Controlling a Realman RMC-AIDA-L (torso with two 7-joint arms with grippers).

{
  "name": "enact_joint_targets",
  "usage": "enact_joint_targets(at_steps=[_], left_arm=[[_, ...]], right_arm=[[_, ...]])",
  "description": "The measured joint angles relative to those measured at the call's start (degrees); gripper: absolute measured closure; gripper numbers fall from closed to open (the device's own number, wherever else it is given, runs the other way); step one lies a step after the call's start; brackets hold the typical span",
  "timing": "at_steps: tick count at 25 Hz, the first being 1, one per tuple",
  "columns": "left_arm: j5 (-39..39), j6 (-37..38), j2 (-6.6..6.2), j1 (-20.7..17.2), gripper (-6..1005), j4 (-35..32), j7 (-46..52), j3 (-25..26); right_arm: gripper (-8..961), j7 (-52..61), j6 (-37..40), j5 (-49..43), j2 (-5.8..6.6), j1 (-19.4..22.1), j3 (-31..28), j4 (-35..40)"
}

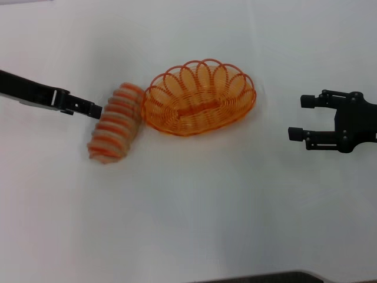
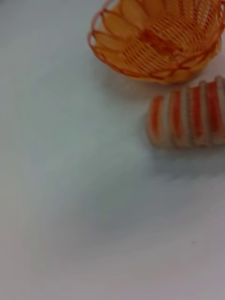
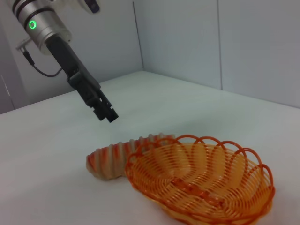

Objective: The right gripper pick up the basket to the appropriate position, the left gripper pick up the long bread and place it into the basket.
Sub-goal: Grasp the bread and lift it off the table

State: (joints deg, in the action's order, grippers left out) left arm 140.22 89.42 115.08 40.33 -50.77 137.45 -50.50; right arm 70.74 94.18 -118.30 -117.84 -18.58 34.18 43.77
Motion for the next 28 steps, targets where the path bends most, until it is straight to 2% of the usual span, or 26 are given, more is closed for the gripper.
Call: enact_joint_targets(at_steps=[4, 7, 10, 15, 19, 28], left_arm=[[5.1, -0.1, 1.25, 2.9, 224, -0.4, 3.2, -2.5], [9.2, -0.8, 3.25, 3.8, 223, -2.8, 4.8, -3.4], [14.3, -1.1, 5.91, 4.5, 222, -6.1, 6.4, -4.0], [19.5, -1.5, 8.19, 5.8, 221, -7.0, 8.7, -7.5], [20.1, -2.0, 8.73, 6.1, 220, -6.8, 11.2, -10.0], [17.3, -2.0, 8.74, 6.3, 217, -6.3, 13.2, -9.9]], right_arm=[[106, 0.0, -1.0, 0.0, -0.10, -0.1, 0.1, 0.0], [106, 0.0, -1.4, 0.0, -0.23, -0.1, 0.3, 0.0], [106, 0.0, -2.0, -0.5, -0.34, -0.3, 0.3, 0.0], [106, 0.2, -3.5, -1.4, -0.50, -0.7, 0.4, 0.0], [106, 0.3, -3.6, -1.5, -0.51, -0.9, 0.4, -0.1], [105, 0.3, -3.8, -1.5, -0.43, -1.3, 0.4, -0.2]])
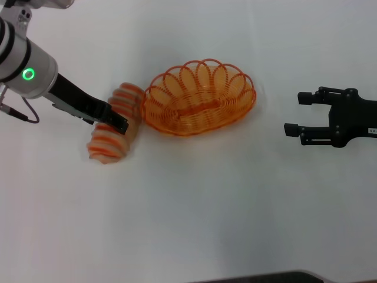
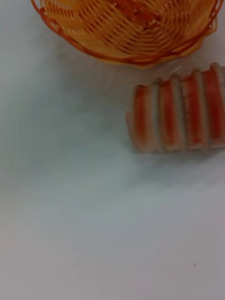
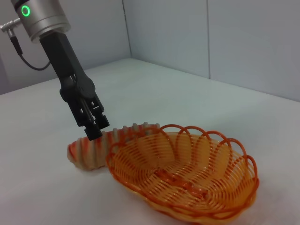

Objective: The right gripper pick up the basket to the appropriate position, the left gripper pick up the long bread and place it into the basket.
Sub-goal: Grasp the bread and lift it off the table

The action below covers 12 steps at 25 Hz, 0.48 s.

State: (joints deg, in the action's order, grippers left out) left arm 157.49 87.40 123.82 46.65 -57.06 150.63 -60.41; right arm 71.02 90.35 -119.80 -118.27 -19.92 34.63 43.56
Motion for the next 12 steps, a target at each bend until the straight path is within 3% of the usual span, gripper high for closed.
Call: enact_joint_targets(at_steps=[12], left_arm=[[0.3, -3.3, 0.09, -0.1, 207, 2.7, 0.5, -1.3]], right_arm=[[106, 1.2, -1.3, -2.3, -0.24, -1.2, -0.1, -0.1]])
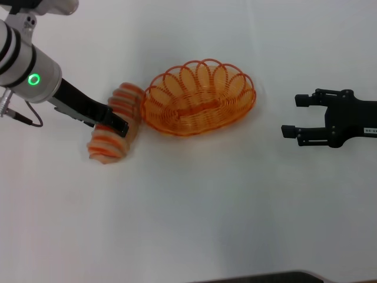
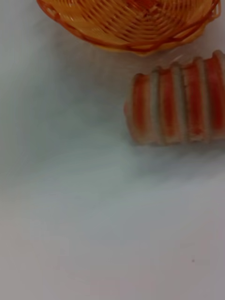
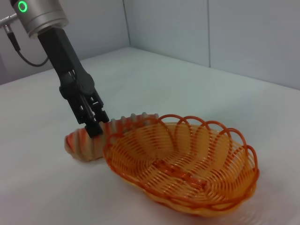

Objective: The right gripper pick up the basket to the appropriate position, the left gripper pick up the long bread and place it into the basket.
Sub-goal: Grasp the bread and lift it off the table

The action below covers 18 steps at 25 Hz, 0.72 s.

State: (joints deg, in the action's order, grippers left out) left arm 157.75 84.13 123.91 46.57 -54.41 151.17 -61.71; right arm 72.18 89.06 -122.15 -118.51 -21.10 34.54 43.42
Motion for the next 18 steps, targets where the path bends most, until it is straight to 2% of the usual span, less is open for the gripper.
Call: enact_joint_targets(at_steps=[18], left_arm=[[-0.1, -2.2, 0.02, -0.2, 218, 1.2, 0.1, -2.0]], right_arm=[[108, 0.1, -0.2, -0.6, -0.23, -0.7, 0.2, -0.1]])
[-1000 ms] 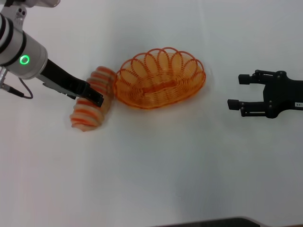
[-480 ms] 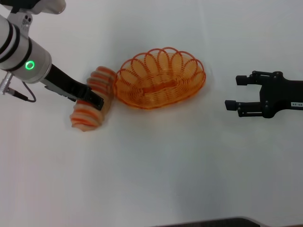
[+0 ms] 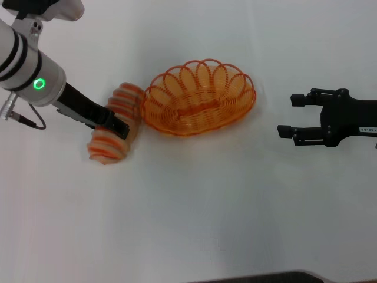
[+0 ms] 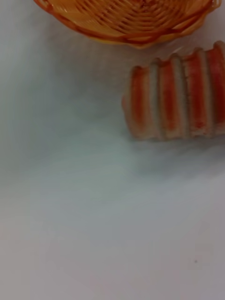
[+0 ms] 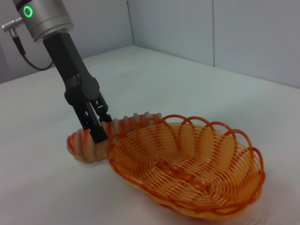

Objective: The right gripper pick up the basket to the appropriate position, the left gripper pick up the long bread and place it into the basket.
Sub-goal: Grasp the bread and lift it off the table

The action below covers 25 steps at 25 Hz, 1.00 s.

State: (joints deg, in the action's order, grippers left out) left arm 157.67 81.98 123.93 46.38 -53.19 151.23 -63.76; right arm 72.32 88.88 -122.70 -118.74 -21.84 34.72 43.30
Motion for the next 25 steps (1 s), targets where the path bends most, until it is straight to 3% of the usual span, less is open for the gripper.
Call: enact_joint_targets(at_steps=[6, 16, 25], left_arm=[[-0.2, 0.2, 0.00, -0.3, 221, 0.0, 0.0, -0.4], [-0.2, 0.7, 0.00, -0.5, 436, -2.2, 0.0, -0.5], [0.0, 0.8, -0.16, -0.9, 512, -3.9, -0.3, -0.2]], right_arm=[[110, -0.1, -0.2, 0.0, -0.01, -0.1, 0.0, 0.0], [113, 0.1, -0.6, 0.0, -0.25, -0.2, 0.0, 0.0], [113, 0.2, -0.6, 0.0, -0.27, -0.4, 0.0, 0.0]])
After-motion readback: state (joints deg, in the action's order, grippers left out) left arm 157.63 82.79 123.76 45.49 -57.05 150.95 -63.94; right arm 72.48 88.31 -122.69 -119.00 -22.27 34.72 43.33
